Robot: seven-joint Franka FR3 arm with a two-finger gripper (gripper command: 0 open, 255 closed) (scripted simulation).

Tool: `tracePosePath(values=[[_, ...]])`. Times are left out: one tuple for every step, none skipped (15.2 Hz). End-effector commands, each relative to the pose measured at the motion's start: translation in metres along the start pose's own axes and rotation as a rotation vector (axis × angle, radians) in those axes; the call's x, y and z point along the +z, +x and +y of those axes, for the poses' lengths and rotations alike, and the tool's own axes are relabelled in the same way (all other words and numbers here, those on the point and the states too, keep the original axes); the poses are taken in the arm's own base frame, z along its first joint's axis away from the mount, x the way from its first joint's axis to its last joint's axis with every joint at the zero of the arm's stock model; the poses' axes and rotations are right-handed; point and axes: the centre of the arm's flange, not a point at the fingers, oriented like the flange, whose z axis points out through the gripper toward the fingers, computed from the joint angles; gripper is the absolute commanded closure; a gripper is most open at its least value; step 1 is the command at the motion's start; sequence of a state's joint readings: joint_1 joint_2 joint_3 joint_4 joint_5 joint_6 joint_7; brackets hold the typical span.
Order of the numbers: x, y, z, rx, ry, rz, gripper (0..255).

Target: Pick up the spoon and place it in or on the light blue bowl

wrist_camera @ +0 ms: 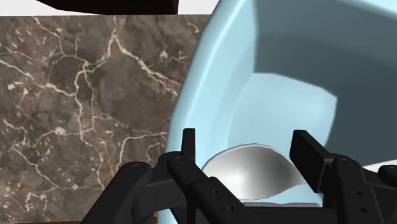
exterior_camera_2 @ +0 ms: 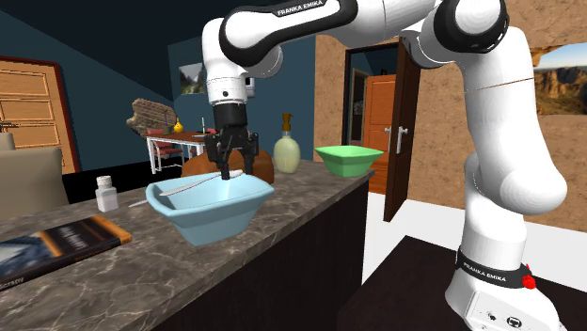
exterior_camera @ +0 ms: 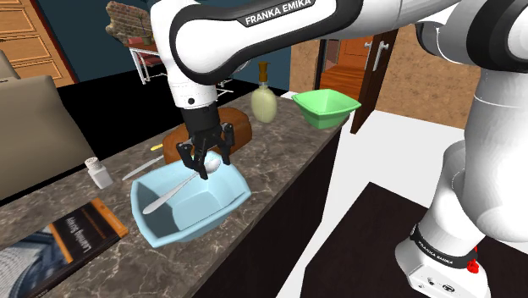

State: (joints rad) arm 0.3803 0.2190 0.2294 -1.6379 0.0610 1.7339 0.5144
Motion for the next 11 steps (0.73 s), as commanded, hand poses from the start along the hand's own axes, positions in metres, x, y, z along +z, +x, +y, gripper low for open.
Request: tracePosePath(values=[[0.000,0.000,0.000,0.000,0.000,0.000,255],[0.000,0.000,0.000,0.000,0.000,0.000,255],[0.000,0.000,0.000,0.000,0.000,0.000,255],[0.000,0.000,0.000,0.000,0.000,0.000,255],[0.000,0.000,0.000,0.000,0.000,0.000,0],[0.000,0.000,0.000,0.000,0.000,0.000,0],[0.000,0.000,0.000,0.000,0.000,0.000,0],[0.000,0.000,0.000,0.000,0.000,0.000,0],[0.000,0.000,0.000,0.000,0.000,0.000,0],[0.000,0.000,0.000,0.000,0.000,0.000,0],[-0.013,0.000,0.000,0.000,0.000,0.000,0]])
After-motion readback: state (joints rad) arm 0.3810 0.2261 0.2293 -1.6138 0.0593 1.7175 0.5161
